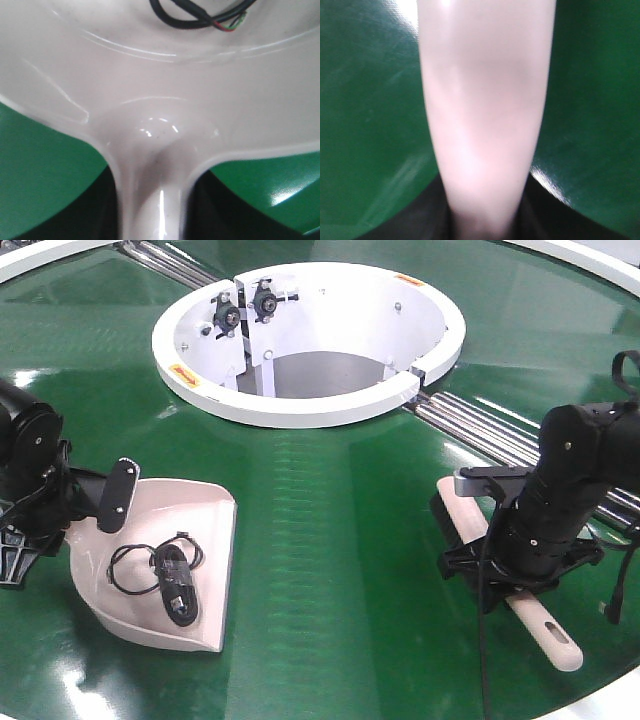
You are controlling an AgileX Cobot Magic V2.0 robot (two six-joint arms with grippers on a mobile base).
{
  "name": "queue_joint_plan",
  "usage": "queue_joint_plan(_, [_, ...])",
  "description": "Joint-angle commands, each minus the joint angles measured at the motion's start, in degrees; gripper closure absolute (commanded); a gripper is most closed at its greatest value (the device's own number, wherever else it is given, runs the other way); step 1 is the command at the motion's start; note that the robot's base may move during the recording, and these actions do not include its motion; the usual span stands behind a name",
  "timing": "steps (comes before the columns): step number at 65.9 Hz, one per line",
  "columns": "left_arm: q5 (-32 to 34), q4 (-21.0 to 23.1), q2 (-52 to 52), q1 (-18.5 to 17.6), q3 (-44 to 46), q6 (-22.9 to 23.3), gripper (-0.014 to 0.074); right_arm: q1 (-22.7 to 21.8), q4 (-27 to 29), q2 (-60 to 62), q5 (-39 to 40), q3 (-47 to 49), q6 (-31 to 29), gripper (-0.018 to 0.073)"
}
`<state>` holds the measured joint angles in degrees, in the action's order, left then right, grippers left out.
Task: Clean and inspect green conveyor with broom and dustpan
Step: 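Carry the brush back and lay it on the belt with the right gripper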
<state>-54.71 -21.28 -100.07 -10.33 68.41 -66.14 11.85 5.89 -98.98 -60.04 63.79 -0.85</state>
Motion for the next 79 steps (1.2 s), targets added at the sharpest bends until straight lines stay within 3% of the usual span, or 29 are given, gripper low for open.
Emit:
queue_joint_plan(1, [-0.3,-0.5,2.3,-0.4,0.9,-0.5,0.0603,-0.4,0.1,1.0,0.6,1.2,-0.2,0.0554])
queue_joint_plan(33, [-0.2,-0.5,2.3,-0.4,0.9,-0.5,0.0603,-0.4,0.0,-1.1,1.3,1.2,-0.7,0.0545])
queue_joint_plan(54, [1.9,1.9,2.3,-0.4,0.9,-0.5,0.0600,-0.4,0.0,-1.1,0.6,1.2,-0.7,0.0501])
queue_joint_plan(67, [1.6,1.9,2.3,-0.4,0.9,-0.5,0.0568,-0.4,0.0,-1.1,0.5,1.2,-0.7,0.0426])
queue_joint_plan(79, [1.0,1.9,2.3,-0.4,0.9,-0.5,0.0502,-0.4,-0.3,-1.1,0.3,1.2,-0.7,0.0302])
